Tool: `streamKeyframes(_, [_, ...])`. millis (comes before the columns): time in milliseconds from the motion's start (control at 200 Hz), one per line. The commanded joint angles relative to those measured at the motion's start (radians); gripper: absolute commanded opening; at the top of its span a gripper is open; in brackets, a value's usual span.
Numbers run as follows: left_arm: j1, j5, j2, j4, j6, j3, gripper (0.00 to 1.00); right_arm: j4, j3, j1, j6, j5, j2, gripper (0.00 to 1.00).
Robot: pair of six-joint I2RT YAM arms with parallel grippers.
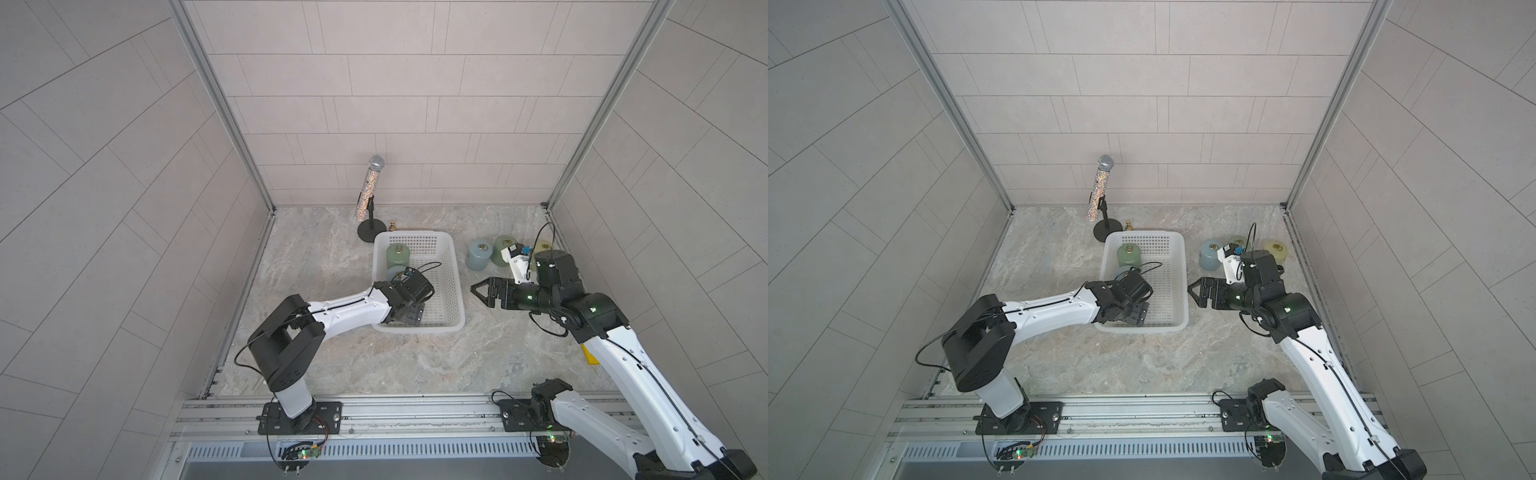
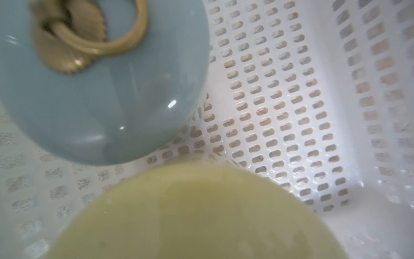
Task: Take the tea canister out of the basket
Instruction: Pick up the tea canister from the basket, then place the tea canister at the center of the board.
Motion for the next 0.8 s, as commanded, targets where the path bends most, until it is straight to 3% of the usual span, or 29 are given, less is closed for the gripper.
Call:
streamKeyframes(0, [-0.006, -0.006, -0.068, -0.035, 0.01, 0.053, 0.78, 0.013, 0.014, 0.009, 0.003, 0.007, -0.005, 1.0])
streamKeyframes(410, [-0.007, -0.015, -0.159, -0.212, 0.02, 0.236, 0.79, 0.049, 0.025, 0.073, 0.007, 0.027, 0.015, 1.0])
streamKeyframes(645, [0.002, -0.092, -0.231, -0.264, 0.057, 0.311, 0.8, 0.084, 0.06, 0.167, 0.009, 0.065, 0.063, 1.0])
streamKeyframes(790, [0.057, -0.097, -0.239, -0.33, 0.076, 0.374, 0.8, 0.11, 0.089, 0.239, 0.011, 0.09, 0.111, 1.0])
